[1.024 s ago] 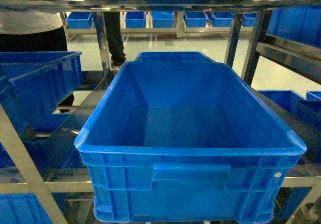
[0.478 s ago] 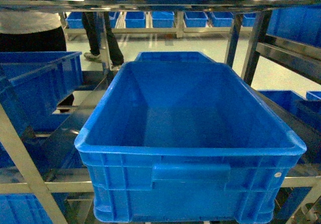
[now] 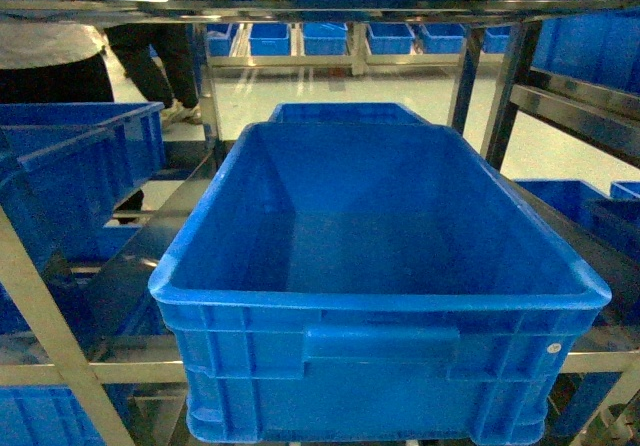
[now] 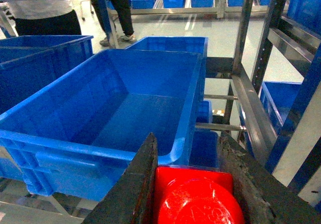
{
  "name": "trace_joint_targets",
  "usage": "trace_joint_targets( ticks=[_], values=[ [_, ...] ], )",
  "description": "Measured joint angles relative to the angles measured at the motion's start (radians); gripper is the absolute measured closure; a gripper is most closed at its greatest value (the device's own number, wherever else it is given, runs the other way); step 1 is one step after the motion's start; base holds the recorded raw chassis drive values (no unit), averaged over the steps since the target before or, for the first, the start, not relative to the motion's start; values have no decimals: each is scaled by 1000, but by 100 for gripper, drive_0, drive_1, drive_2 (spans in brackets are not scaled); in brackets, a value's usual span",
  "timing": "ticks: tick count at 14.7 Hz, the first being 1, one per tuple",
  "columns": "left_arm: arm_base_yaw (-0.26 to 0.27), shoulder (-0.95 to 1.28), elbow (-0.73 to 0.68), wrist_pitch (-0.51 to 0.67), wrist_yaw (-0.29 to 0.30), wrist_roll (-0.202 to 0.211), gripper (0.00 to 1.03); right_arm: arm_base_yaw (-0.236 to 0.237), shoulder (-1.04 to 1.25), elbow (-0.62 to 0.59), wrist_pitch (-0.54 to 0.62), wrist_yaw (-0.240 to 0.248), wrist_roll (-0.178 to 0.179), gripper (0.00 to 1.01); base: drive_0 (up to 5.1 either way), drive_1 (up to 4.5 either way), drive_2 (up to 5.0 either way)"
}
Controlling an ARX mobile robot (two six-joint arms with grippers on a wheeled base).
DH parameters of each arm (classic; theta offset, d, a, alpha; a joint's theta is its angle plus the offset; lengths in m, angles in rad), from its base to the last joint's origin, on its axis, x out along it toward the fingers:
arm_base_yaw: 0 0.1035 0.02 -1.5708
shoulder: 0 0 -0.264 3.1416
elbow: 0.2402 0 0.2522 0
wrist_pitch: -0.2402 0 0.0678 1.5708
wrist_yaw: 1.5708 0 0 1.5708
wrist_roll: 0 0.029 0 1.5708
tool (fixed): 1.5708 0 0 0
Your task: Pick red block from blue box to shelf
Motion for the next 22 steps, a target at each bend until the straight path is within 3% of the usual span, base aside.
trace_joint_targets(
  ticks=[22],
  values=[
    [0,0,0,0,0,0,5,0,0,0,0,0,0,72,0,0,0]
  ],
)
